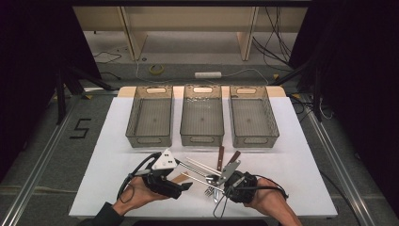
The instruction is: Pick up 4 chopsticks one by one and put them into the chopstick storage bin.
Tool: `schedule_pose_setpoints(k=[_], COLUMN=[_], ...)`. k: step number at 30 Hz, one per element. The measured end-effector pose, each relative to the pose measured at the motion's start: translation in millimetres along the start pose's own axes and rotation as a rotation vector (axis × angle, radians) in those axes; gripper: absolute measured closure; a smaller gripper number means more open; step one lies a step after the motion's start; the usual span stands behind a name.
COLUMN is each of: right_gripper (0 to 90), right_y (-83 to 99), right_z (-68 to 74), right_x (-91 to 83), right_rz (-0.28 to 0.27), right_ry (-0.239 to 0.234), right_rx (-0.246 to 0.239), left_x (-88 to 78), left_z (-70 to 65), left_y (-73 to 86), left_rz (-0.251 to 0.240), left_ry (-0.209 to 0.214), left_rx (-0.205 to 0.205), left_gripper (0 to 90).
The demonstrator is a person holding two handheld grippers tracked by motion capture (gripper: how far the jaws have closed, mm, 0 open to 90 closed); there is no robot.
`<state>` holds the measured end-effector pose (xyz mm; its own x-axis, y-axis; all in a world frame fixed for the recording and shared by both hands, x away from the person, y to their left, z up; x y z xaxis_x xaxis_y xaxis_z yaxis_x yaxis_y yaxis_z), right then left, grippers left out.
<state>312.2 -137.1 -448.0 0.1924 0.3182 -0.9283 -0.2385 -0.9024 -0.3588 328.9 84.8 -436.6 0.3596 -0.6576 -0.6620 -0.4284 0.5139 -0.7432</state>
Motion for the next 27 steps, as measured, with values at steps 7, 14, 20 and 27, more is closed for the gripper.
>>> schedule_pose_setpoints(k=[7,14,20,27], right_gripper=[86.3,86.3,86.3,86.3], right_y=[-12.0,-18.7,-21.9,-23.1], right_z=[1.1,3.9,6.2,7.3], right_x=[-2.9,-1.5,-1.6,-1.4], right_rz=[0.002,0.014,0.016,0.019], right_ry=[-0.005,-0.016,-0.024,-0.034], right_rx=[-0.055,-0.105,-0.135,-0.159], left_x=[13.0,24.3,28.9,29.4], left_z=[-9.1,-17.5,-22.3,-23.2], left_y=[3.0,3.9,4.0,5.7], left_rz=[0.088,0.154,0.186,0.196], left_ry=[0.009,0.014,0.035,0.051], left_rx=[0.085,0.162,0.200,0.222], left_gripper=[21.8,32.2,41.0,47.7])
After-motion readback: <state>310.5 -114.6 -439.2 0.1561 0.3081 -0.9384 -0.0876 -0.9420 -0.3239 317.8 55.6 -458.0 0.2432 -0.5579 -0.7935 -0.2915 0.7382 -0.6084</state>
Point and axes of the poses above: each handheld gripper's, and its own axes: x roughly forward along the jaws, y roughly out of its underside, z roughly to its left, the point moved 3 cm from there along x, roughly forward along the jaws, and after that the axes turned 5 degrees about -x, right-handed, at the moved point
